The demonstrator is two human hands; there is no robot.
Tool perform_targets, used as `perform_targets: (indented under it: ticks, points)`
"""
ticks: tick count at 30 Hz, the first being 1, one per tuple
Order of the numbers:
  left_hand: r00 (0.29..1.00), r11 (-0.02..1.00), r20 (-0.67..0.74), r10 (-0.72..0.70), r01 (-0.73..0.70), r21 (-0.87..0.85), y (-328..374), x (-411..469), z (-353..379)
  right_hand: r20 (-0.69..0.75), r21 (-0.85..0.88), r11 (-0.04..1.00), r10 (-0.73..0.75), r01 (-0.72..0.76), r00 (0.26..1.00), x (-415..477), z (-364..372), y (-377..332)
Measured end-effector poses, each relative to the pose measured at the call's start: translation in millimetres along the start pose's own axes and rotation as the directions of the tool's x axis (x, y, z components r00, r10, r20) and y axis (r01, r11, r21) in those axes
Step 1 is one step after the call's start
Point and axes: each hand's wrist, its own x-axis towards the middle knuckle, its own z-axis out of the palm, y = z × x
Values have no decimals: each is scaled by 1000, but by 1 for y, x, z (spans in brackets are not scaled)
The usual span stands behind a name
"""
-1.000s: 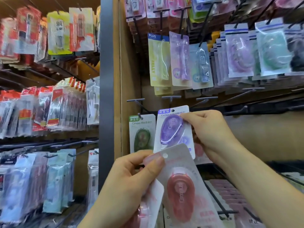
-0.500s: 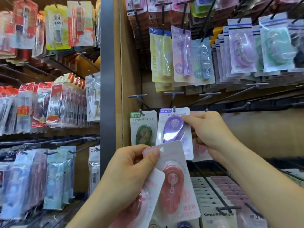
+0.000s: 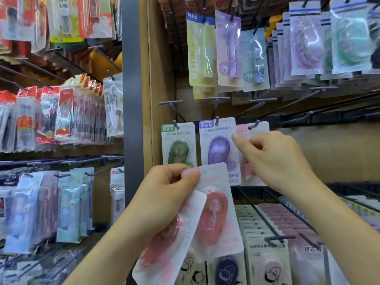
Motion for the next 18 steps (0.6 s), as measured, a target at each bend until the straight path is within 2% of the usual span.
perform_targets:
  ticks: [2, 3, 4, 5, 6, 9, 12, 15, 18]
  points:
    - [998, 993, -62, -21, 13, -120, 4, 1, 2, 284, 308, 950, -39, -52, 958, -22, -13, -1]
    - [995, 983, -88, -36, 20, -181, 6, 1, 4, 476, 435, 890, -97, -138, 874, -33, -18, -2]
    - [993, 969, -108, -50, 22, -247, 9, 1, 7, 630, 514, 824, -174, -238, 757, -42, -22, -1]
    - [990, 948, -124, -66, 23, -317, 11, 0, 10, 692, 566, 769, -246, -297, 679, -48, -22, 6]
    - [987, 924, -141, -83, 23, -381, 13, -1, 13, 695, 604, 733, -291, -313, 657, -51, -22, 12]
    - [976, 874, -183, -119, 16, -485, 21, -5, 22, 572, 646, 723, -248, -244, 782, -55, -19, 27]
    - [977, 889, -188, -105, 7, -459, 20, -8, 22, 447, 740, 614, -147, -273, 882, -57, -25, 35]
    - [989, 932, -72, -131, 98, -348, 13, -16, 25, 294, 848, 437, 85, -301, 952, -55, -30, 44]
    - [980, 932, 143, -139, 179, -317, 13, -29, 47, 229, 888, 322, 307, -327, 924, -54, -24, 46]
